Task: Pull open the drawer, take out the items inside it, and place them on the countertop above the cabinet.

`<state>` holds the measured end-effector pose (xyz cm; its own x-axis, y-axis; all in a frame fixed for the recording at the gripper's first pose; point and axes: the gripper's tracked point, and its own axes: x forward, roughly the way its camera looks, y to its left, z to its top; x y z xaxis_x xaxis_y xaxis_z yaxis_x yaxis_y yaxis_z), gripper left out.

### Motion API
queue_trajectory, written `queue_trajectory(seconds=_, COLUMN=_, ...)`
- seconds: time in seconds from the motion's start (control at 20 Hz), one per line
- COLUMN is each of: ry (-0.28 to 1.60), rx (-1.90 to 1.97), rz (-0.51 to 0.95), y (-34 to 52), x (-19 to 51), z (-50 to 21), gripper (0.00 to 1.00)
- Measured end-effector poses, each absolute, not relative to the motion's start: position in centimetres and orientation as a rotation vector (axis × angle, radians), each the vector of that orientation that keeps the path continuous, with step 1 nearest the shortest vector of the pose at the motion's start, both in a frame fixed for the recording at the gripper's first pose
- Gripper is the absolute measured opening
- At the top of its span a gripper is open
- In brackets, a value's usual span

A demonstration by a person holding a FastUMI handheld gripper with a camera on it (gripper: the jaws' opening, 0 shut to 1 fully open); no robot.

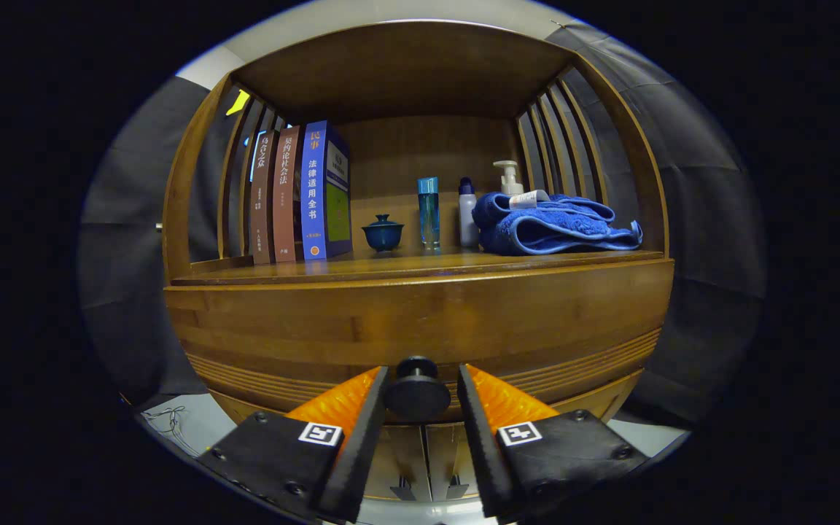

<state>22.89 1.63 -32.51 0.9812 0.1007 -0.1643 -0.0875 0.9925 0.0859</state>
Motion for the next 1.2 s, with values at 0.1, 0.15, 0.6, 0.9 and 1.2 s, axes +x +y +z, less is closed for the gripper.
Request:
queue_trajectory(seconds=0.1, ry=0.165, rx=0.056, rz=0.100, y=1.4, x=24.0, z=-33.0, gripper=0.50)
queue_trajectory(seconds=0.15, ry=0.166, rx=0.075, rz=0.102, y=1.3, x=23.7, z=-32.9, gripper=0.44)
queue_trajectory(seconds=0.6, ry=0.184, rx=0.093, rz=0.096, y=1.2, x=21.0, z=-32.8, gripper=0.39)
queue_trajectory(seconds=0.9, ry=0.195, rx=0.087, rz=0.092, y=0.7, x=16.2, z=-32.4, gripper=0.38)
queue_trajectory(seconds=1.2, ry=0.189, rx=0.077, rz=0.087, y=0.4, x=12.1, z=-32.2, gripper=0.38)
